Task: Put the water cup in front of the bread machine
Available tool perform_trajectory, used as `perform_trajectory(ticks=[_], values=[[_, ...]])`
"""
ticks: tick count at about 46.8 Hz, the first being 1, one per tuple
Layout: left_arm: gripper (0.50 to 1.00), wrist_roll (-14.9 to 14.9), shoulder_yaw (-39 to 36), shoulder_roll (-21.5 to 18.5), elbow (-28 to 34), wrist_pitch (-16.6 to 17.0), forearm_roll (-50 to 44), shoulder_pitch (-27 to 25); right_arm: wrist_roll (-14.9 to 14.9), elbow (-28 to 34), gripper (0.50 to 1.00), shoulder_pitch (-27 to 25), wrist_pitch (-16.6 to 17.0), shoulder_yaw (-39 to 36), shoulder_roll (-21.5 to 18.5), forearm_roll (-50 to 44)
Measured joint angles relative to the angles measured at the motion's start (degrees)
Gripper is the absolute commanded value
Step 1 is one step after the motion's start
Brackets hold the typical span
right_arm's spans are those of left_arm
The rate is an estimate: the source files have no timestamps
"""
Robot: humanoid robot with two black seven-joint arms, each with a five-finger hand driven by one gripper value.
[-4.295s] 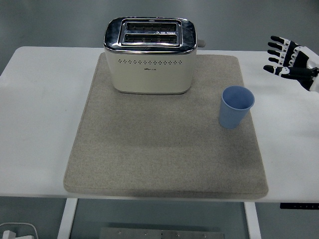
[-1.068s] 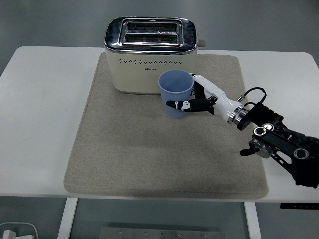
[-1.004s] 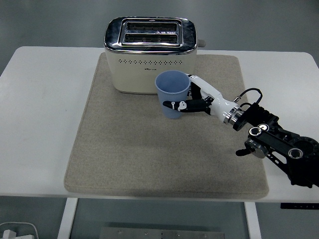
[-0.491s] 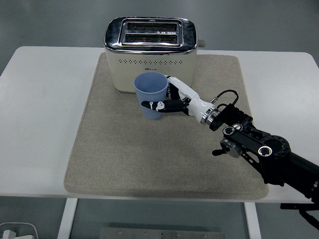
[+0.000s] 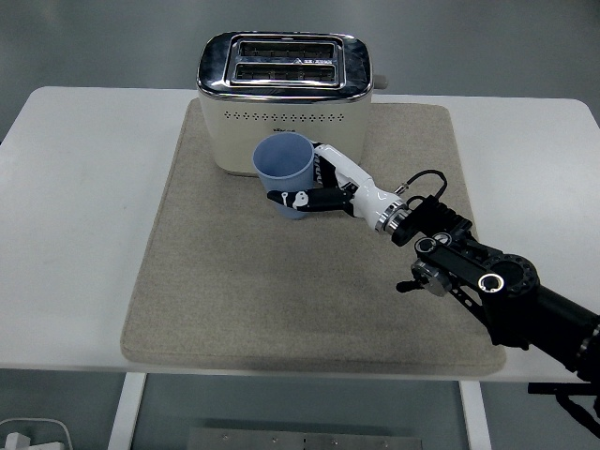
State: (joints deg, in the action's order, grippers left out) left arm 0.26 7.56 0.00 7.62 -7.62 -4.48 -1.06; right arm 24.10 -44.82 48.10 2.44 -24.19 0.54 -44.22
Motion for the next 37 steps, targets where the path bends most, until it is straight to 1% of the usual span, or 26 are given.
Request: perform_trajectory(ticks=[13, 21, 27, 31, 37], values=[[1.0, 0.0, -0.02, 0.0, 0.02, -0.02, 0.0, 0.0, 0.51, -0.36, 0.94, -0.32, 0.55, 0.19, 0.07, 0.1], [0.999, 0.0, -0.02, 0.0, 0.02, 0.0, 0.0, 0.0, 0.58, -0.7, 0.94, -0.37, 0.62, 0.14, 1.32, 0.15], [1.0, 0.0, -0.01, 0.0, 0.02, 0.04, 0.0, 0.0, 0.85, -1.78, 0.94, -0.45, 1.43, -0.12, 3.75, 0.48], [0.999, 0.0, -0.01, 0.0, 0.02, 0.05, 0.0, 0.0, 0.96, -3.75, 0.94, -0.61, 2.23, -0.24, 5.87, 0.58], [1.0, -0.01, 0.0, 0.0, 0.02, 0.05, -0.01, 0.0, 0.97, -7.92, 0.94, -1.81, 3.74, -0.35, 10.24, 0.63]])
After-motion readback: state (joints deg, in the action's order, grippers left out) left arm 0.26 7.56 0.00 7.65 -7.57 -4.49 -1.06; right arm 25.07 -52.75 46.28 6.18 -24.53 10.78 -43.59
